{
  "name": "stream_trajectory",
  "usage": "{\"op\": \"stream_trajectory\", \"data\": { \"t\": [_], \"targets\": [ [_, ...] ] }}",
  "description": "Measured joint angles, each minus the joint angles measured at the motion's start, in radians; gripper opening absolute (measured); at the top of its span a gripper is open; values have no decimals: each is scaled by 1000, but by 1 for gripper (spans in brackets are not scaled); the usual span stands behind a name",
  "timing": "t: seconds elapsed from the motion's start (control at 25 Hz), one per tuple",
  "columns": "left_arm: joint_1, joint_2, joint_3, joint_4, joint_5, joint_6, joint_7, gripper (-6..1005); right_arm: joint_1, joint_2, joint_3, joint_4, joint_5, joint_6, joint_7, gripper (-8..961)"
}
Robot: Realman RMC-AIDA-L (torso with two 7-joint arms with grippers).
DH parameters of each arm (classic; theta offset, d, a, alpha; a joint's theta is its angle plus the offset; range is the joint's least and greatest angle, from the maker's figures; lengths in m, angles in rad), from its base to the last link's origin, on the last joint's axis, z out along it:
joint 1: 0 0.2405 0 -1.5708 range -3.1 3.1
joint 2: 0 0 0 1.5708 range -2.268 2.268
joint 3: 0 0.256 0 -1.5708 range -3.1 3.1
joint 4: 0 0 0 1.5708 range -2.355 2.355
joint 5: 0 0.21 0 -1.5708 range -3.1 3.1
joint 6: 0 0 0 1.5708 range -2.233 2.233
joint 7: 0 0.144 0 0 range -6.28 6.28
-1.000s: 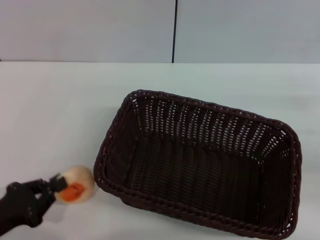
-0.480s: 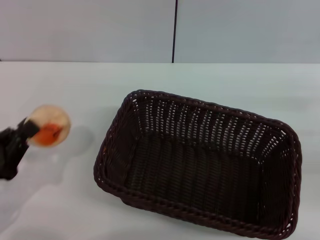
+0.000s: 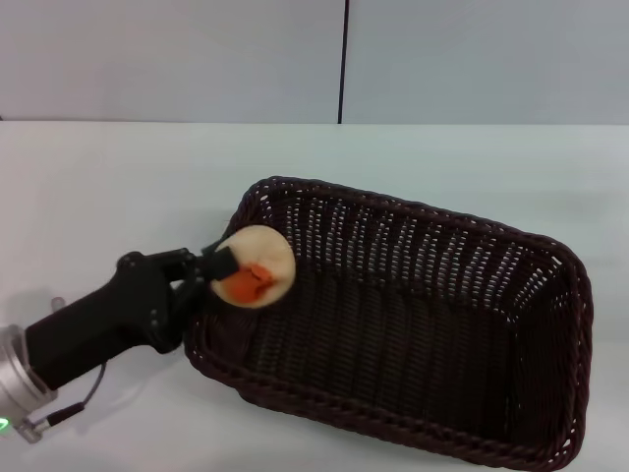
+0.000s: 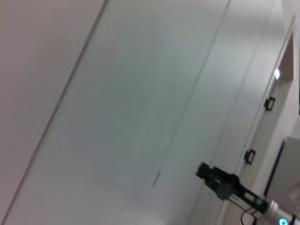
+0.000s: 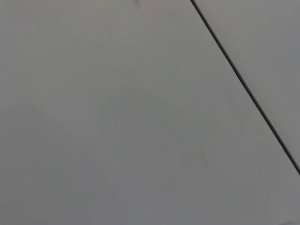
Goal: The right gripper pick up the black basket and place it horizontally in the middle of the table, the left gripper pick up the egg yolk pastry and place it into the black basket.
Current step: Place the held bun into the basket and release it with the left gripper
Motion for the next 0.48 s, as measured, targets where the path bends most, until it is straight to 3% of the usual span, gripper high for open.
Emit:
{"op": "stream_trajectory", "data": {
  "t": [0.48],
  "targets": [
    [33, 6, 41, 35, -1, -84, 22, 66, 11, 0, 0, 11, 0, 1, -11, 322]
  ]
}}
